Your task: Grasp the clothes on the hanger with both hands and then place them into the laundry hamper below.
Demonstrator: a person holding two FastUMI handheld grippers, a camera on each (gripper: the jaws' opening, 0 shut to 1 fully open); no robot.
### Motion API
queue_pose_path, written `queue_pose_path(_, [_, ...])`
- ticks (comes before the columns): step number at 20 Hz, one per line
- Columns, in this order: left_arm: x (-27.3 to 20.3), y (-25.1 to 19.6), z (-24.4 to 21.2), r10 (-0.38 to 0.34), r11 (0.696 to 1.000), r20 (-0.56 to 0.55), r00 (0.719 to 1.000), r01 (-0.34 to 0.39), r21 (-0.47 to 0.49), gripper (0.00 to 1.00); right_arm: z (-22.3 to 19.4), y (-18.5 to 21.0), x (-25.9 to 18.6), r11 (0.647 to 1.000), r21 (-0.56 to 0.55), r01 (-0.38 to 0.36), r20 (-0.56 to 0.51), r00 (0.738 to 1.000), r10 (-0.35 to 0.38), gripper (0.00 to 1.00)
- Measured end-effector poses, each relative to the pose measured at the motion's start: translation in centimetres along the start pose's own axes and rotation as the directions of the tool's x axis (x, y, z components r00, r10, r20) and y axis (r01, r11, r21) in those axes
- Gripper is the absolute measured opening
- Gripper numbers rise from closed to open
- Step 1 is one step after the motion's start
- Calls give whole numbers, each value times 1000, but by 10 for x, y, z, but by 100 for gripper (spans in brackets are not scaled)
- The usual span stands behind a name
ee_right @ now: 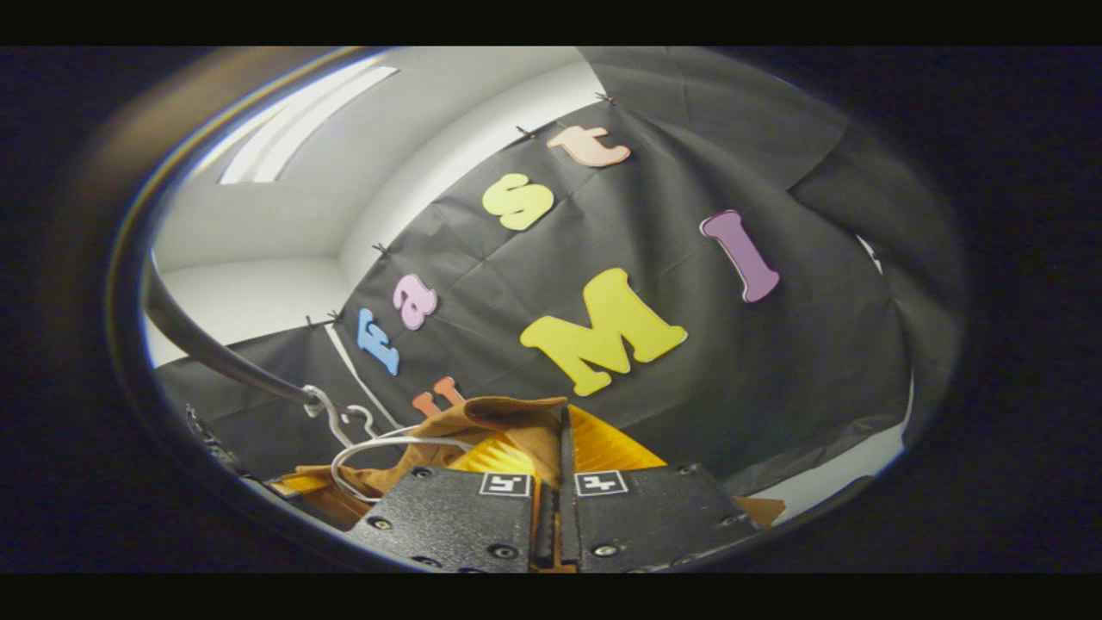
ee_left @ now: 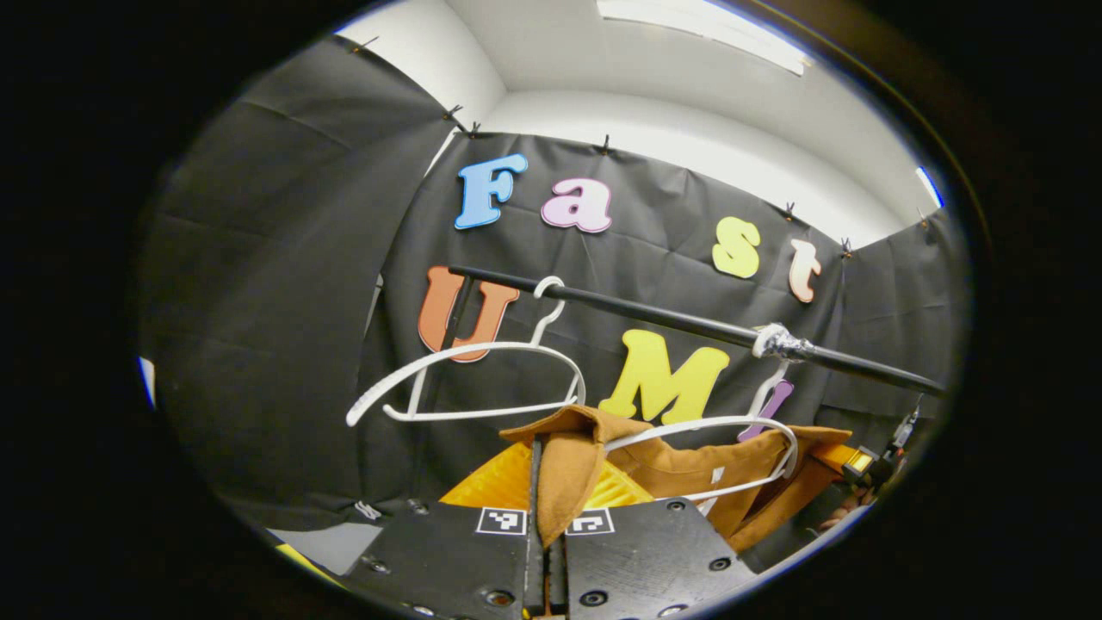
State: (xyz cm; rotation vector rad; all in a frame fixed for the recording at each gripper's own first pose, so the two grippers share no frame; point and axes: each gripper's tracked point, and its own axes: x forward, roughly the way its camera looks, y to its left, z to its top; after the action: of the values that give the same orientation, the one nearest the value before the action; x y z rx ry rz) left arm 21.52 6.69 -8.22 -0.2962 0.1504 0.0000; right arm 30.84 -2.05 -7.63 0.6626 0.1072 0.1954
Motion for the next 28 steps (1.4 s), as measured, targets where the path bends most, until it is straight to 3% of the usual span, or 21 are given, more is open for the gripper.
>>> queue_pose_path(7, [17, 10, 0, -3, 1000, -25, 1000, 4, 22, 7, -7, -8, 26, 1000, 0, -6, -40, 999, 6, 5])
queue_pose_path(12, [29, 10, -2, -77, 997, -54, 996, 76, -26, 7, -10, -17, 45, 999, 36, -37, -79, 996, 40, 6])
queue_pose_path(19, [42, 23, -18, -198, 980, -148, 969, 192, -49, 7, -31, -37, 72, 996, 70, -57, -157, 985, 67, 6])
queue_pose_path(28, [45, 42, -59, -249, 962, -216, 944, 217, -164, 7, -86, -80, 66, 989, 145, 27, -233, 973, 8, 6])
